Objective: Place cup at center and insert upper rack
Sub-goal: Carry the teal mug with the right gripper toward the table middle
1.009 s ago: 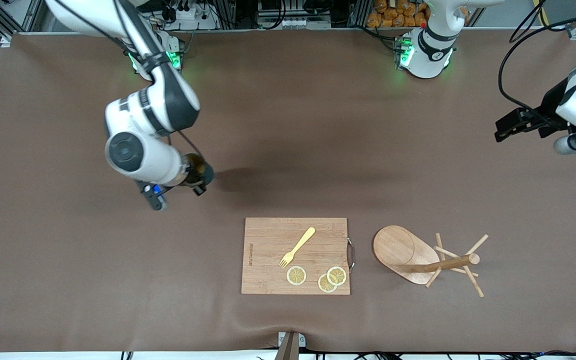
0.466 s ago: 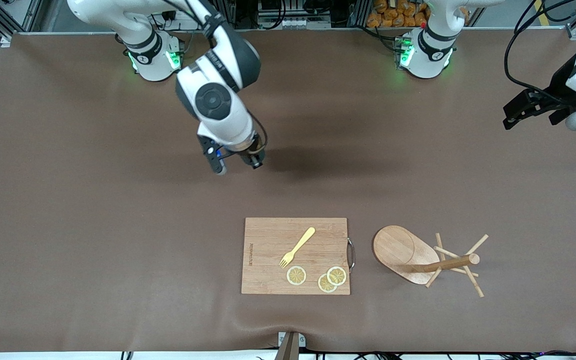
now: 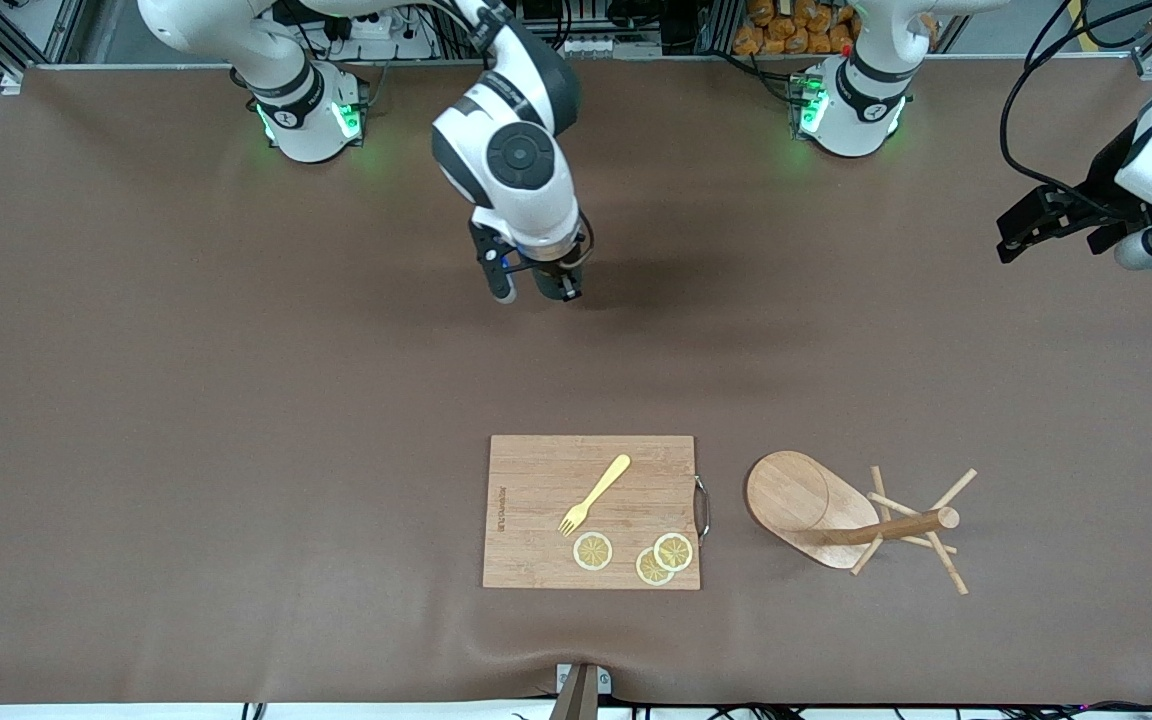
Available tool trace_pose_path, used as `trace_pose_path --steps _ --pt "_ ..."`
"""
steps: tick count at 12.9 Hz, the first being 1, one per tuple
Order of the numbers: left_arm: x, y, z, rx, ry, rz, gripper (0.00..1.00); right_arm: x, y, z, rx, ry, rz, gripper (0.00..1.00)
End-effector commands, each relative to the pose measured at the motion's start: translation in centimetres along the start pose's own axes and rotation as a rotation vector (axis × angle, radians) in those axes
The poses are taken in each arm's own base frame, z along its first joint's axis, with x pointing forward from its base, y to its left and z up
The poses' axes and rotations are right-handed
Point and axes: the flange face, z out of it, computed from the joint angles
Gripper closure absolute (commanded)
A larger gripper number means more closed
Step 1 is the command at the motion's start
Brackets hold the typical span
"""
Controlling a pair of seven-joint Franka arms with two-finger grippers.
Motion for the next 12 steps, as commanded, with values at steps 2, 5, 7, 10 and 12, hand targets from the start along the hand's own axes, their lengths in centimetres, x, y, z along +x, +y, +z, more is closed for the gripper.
trace_pose_path --steps 2,5,7,10,12 --pt "0.1 0.5 0.5 0.022 0.007 0.023 0.00 -1.5 0.4 4.2 -0.001 0.017 0.029 1.00" --pt "0.1 1.1 1.1 0.023 -0.007 0.036 0.00 -2.2 1.5 6.1 0.043 0.004 0.023 1.00" --pt "0.0 1.4 1.3 0.024 -0.009 0.040 0.00 -2.2 1.5 6.2 0.046 0.003 0.025 1.00" --pt "-0.3 1.2 0.8 0.024 -0.006 0.037 0.00 -2.2 1.5 6.5 0.042 0.005 0.033 1.00" --pt "-0.3 1.2 0.6 0.024 -0.003 0.037 0.00 -2.4 1.6 6.5 0.044 0.004 0.033 1.00"
